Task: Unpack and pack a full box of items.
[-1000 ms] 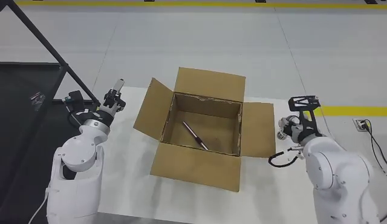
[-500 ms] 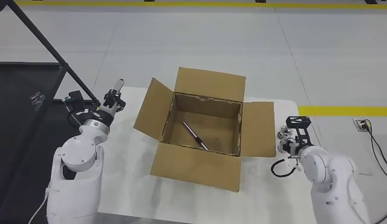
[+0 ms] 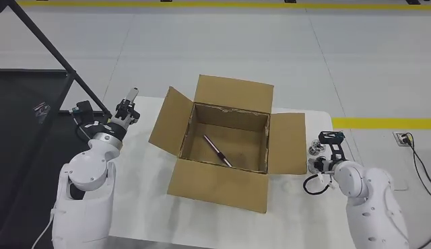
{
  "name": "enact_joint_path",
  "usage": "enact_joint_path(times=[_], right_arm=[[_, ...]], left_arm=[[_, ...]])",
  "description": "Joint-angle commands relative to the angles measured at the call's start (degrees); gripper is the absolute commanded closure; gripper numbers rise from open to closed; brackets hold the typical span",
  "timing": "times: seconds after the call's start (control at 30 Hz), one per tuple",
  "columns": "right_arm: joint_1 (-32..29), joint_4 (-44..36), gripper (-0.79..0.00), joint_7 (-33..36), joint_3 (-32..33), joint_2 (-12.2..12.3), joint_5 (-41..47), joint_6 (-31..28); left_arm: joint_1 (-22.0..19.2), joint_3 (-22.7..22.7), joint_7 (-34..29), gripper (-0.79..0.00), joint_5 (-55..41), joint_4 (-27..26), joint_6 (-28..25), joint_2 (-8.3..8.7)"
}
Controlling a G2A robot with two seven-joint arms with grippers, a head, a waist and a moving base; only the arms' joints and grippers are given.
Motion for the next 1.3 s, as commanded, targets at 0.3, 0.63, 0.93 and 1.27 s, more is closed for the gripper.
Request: enact_joint_path(times=[0.3, 0.63, 0.93, 1.27], right_arm=[[1.01, -21.94, -0.785, -2.11, -2.75, 0.26, -5.13, 5.79], [22.03, -11.85, -0.785, 0.85, -28.89, -2.89, 0.12, -2.25], [40.93, 22.07, -0.785, -1.56, -50.82, -11.04, 14.1, -6.01], [47.0, 48.18, -0.785, -7.88, -60.78, -20.75, 25.26, -5.38]], left_arm=[[0.33, -0.02, 0.42, -0.785, -0.07, -0.09, -0.1, 0.0], [4.32, -2.61, -0.59, -0.785, -2.88, -0.99, -1.15, 0.83], [6.51, -4.32, -2.33, -0.785, -5.62, -0.5, -2.1, 1.54], [6.51, -4.32, -2.33, -0.785, -5.62, -0.5, -2.1, 1.54]])
